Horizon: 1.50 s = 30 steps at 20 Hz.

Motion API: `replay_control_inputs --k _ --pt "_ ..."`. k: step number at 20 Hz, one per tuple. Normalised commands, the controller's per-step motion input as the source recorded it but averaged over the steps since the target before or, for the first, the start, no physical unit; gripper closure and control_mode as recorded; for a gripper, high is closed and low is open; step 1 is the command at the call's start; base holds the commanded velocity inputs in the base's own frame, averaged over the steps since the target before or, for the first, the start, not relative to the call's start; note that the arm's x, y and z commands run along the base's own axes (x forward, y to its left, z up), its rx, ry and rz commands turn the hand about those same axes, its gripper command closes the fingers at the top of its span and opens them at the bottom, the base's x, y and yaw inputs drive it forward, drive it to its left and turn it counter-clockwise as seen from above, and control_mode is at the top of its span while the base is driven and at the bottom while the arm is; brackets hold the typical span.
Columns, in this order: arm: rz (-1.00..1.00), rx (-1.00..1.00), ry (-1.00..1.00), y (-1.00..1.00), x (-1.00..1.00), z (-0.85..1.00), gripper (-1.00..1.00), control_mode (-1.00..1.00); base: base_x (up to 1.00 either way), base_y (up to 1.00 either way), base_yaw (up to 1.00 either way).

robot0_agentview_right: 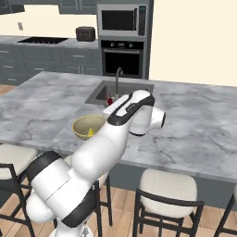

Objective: There is a bowl on the dining counter. Grab a lemon wedge from the fridge and place it in the bowl. Then get the liquor bottle and glass cup from the cabinet and place them next to the bowl.

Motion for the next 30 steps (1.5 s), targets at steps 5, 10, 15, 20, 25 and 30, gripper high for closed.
replay_control_inputs --k 5,10,15,20,25,30 --pt "0.09 -0.01 0.0 0.0 0.29 -0.31 1.0 -1.0 0.0 0.0 0.0" --pt "0.07 -0.01 0.0 0.0 0.28 -0.32 1.0 -1.0 0.0 0.0 0.0" --pt "0.06 -0.03 0.0 0.0 0.21 -0.34 1.0 -1.0 0.0 0.0 0.0" --pt "0.07 -0.02 0.0 0.0 0.2 -0.32 1.0 -1.0 0.0 0.0 0.0" --pt "0.05 0.0 0.0 0.0 0.2 -0.24 1.0 -1.0 0.0 0.0 0.0" --pt "0.05 0.0 -0.01 0.0 0.15 -0.2 1.0 -1.0 0.0 0.0 0.0"
